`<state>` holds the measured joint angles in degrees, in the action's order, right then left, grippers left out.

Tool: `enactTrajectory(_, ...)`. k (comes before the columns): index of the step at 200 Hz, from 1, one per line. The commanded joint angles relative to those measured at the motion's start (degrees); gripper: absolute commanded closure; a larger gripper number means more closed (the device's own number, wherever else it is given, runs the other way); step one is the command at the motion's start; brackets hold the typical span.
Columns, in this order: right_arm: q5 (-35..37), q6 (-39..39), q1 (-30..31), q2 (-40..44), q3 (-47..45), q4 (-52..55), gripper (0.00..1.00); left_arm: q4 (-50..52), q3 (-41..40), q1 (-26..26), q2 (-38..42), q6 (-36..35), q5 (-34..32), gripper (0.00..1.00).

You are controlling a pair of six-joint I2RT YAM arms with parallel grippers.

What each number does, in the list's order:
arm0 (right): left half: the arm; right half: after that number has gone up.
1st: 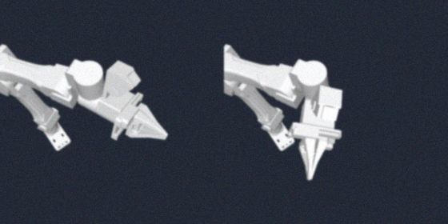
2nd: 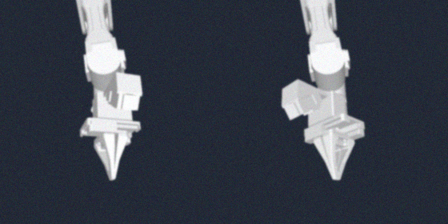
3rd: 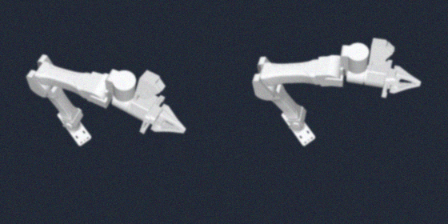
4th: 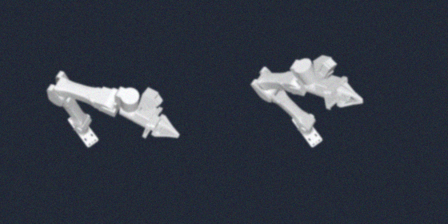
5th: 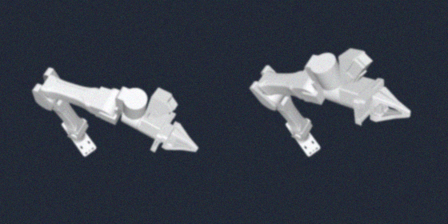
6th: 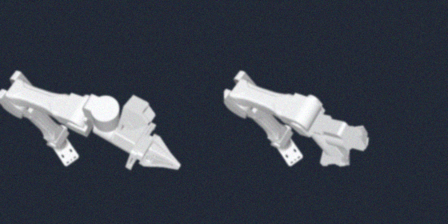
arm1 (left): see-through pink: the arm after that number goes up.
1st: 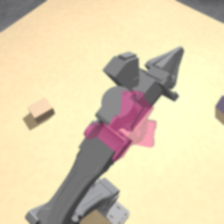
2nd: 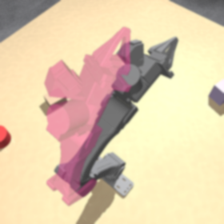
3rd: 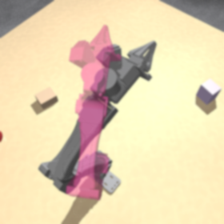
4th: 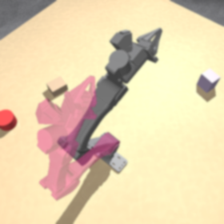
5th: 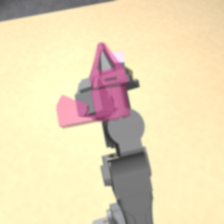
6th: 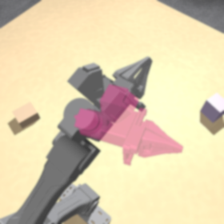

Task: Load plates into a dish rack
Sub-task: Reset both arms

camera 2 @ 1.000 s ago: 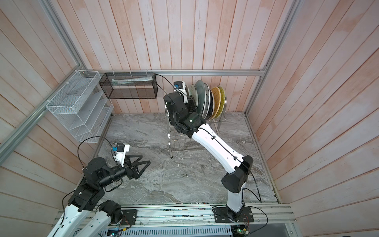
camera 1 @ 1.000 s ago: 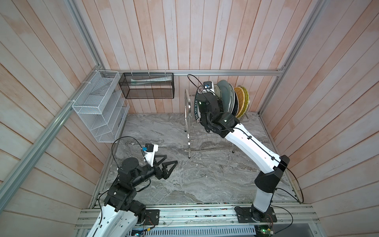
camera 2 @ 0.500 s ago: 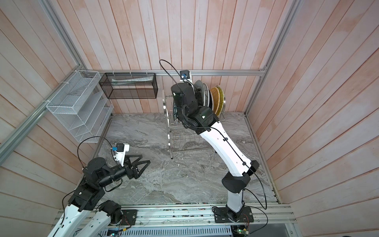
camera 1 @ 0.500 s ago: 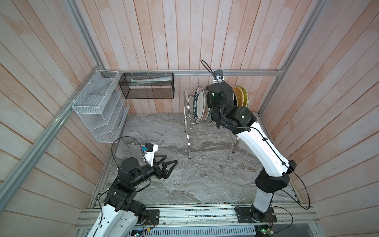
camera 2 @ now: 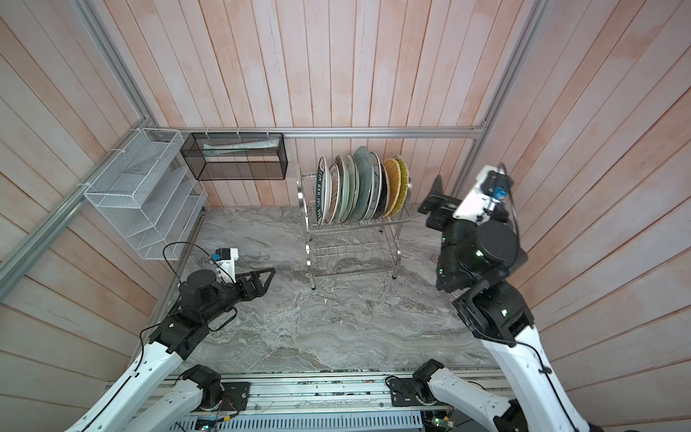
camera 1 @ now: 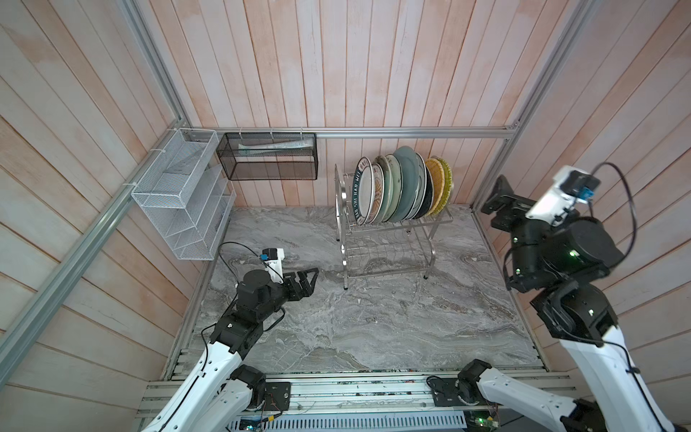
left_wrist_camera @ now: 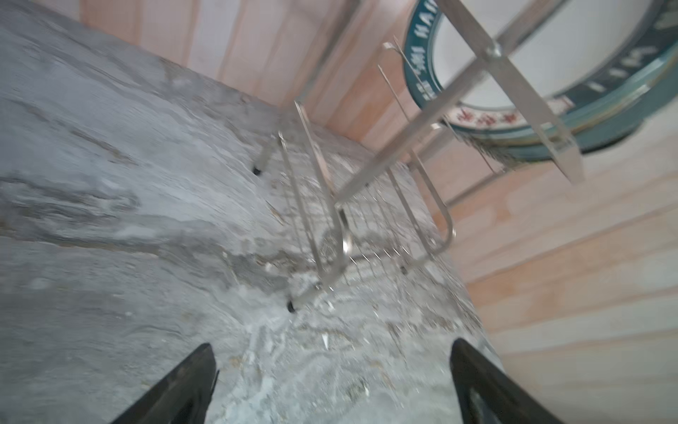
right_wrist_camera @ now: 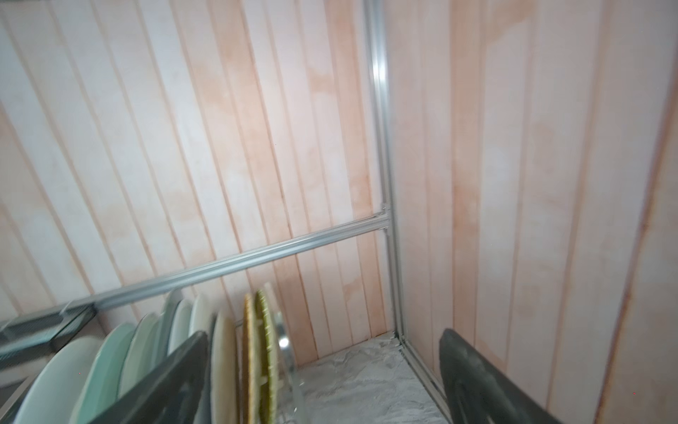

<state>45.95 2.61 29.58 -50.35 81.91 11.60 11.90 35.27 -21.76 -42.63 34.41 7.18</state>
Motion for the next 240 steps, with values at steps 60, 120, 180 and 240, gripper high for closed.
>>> enactTrajectory(60, -41.3, 20.0, -42.5, 1.5, -49.8, -34.4, 0.02, -18.7, -14.8, 0.6, 2.0, -7.2, -48.1, 0.0)
enactTrajectory(120, -42.1, 9.1, -38.8, -12.3, -71.8, -64.9, 0.02, -45.3, -26.1, 7.6, -10.7, -22.2, -47.1, 0.0)
enactTrajectory(180, -40.6, 1.8, -33.1, -32.6, -74.8, -88.5, 0.02, -70.6, -30.8, 17.4, -22.4, -26.2, -32.0, 0.0)
enactTrajectory(240, -41.1, 1.5, -32.7, -37.6, -71.7, -89.4, 0.02, -65.6, -22.0, 18.4, -31.4, -32.8, -30.6, 0.0)
